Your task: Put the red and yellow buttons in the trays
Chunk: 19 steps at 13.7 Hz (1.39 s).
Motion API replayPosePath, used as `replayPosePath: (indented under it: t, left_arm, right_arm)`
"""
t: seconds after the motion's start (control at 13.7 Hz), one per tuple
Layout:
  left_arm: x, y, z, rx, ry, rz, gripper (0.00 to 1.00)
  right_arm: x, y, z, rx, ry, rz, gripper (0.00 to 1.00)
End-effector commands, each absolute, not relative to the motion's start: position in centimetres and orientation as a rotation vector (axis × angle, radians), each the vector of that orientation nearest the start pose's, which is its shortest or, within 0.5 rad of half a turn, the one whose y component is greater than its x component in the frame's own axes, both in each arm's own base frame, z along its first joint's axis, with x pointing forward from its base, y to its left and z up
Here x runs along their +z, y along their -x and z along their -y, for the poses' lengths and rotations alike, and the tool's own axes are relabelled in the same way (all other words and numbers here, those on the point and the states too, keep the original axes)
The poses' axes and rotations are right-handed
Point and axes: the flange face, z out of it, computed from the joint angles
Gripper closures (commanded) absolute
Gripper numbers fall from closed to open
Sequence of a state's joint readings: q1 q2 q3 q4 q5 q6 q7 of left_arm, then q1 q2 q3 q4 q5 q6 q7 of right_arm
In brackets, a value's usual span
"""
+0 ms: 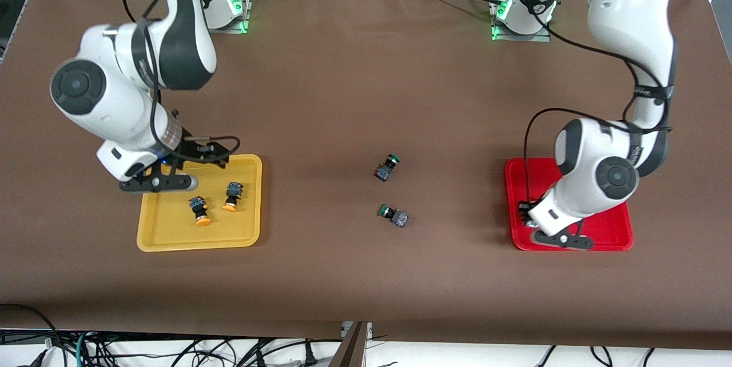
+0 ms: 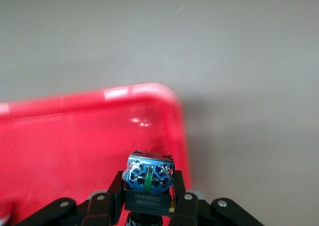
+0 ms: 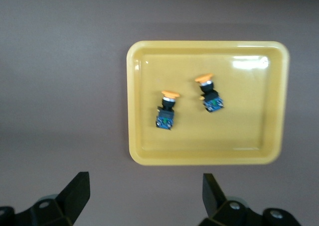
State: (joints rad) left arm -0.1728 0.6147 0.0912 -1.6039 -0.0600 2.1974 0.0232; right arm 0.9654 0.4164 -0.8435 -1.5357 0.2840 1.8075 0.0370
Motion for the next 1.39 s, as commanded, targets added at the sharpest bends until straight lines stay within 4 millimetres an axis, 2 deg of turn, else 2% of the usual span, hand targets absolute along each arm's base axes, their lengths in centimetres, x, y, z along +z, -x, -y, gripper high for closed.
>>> replayPosePath:
  t: [0.0, 0.15, 0.29, 0.44, 0.58, 0.66, 0.73, 0.8, 0.95, 1.02, 1.17, 1.31]
  left_arm:
    - [26.0, -64.6, 3.0, 0.093, 3.185, 0.055, 1.00]
    - [23.8, -63.3, 0.5, 0.077, 3.195, 0.154, 1.00]
    - [21.3, -61.5, 0.1, 0.019, 3.196, 0.228, 0.99]
    - [20.0, -60.3, 0.0, 0.043, 3.198, 0.256, 0.97]
    - [19.7, -60.4, 0.1, 0.047, 3.195, 0.278, 0.85]
    - [19.4, -60.5, 0.2, 0.052, 3.192, 0.299, 0.60]
    - [19.3, -60.8, 0.3, 0.050, 3.191, 0.313, 0.14]
    - [20.3, -61.6, 0.4, 0.024, 3.194, 0.303, 0.00]
    - [24.0, -63.6, 0.7, 0.010, 3.205, 0.273, 0.00]
    - [26.5, -65.0, 1.0, 0.047, 3.213, 0.254, 0.00]
    - [33.8, -68.2, 1.7, 0.126, 3.227, 0.208, 0.00]
    - [39.0, -69.9, 2.3, 0.166, 3.232, 0.165, 0.00]
  right_arm:
    - [52.0, -60.2, -16.3, 0.005, 3.163, 0.100, 0.00]
    - [54.2, -59.1, -15.0, 0.016, 3.183, 0.138, 0.00]
    - [55.4, -58.9, -13.0, 0.031, 3.210, 0.175, 0.00]
    - [57.7, -58.1, -11.5, -0.016, 3.181, 0.197, 0.00]
    - [58.6, -57.4, -9.6, 0.018, 3.167, 0.206, 0.00]
    - [59.1, -57.1, -8.7, 0.026, 3.160, 0.215, 0.00]
    - [59.6, -56.7, -8.1, 0.033, 3.152, 0.204, 0.00]
    - [59.9, -56.4, -7.5, 0.045, 3.143, 0.189, 0.00]
    - [60.1, -55.6, -6.6, 0.051, 3.137, 0.171, 0.00]
    - [60.0, -55.1, -6.3, 0.058, 3.134, 0.173, 0.00]
    - [59.7, -54.9, -6.6, 0.079, 3.111, 0.173, 0.00]
    - [59.7, -54.7, -6.7, 0.089, 3.107, 0.175, 0.00]
